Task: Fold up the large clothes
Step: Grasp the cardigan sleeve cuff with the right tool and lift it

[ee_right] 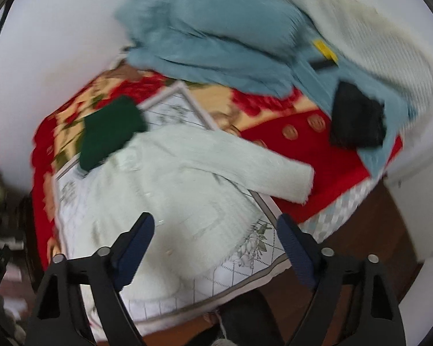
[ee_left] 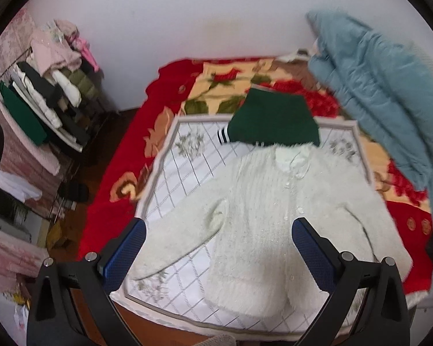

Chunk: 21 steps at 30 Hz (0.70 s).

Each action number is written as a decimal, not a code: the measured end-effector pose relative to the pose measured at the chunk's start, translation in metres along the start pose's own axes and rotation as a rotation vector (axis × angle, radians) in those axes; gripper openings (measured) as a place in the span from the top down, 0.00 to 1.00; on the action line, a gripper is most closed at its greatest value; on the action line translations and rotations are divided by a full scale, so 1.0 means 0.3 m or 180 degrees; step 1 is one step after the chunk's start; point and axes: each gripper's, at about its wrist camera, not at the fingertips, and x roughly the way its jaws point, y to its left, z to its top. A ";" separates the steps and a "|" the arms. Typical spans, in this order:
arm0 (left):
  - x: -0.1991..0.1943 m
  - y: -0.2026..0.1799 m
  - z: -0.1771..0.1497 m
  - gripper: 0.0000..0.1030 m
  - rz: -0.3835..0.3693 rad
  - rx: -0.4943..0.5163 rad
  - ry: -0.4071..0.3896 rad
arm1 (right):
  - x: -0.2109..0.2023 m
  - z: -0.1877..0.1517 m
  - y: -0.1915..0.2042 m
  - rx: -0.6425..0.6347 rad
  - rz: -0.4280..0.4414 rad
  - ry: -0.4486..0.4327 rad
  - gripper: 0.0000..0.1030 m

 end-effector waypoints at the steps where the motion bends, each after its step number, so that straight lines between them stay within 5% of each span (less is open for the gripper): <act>1: 0.047 -0.027 -0.012 0.00 0.0049 0.0001 0.0051 | 0.092 0.009 -0.042 0.0106 0.0017 0.0077 0.16; 11: 0.583 -0.358 -0.192 0.00 0.0218 -0.0020 0.0857 | 1.000 -0.061 -0.552 0.1736 0.0310 0.0942 0.16; 18: 0.825 -0.635 -0.280 0.00 0.0090 0.0345 0.1106 | 1.334 -0.162 -0.717 0.2560 0.0360 0.0551 0.16; 21: 0.855 -0.734 -0.270 0.00 0.0029 0.0525 0.1032 | 1.373 -0.179 -0.754 0.2859 0.0425 0.0179 0.35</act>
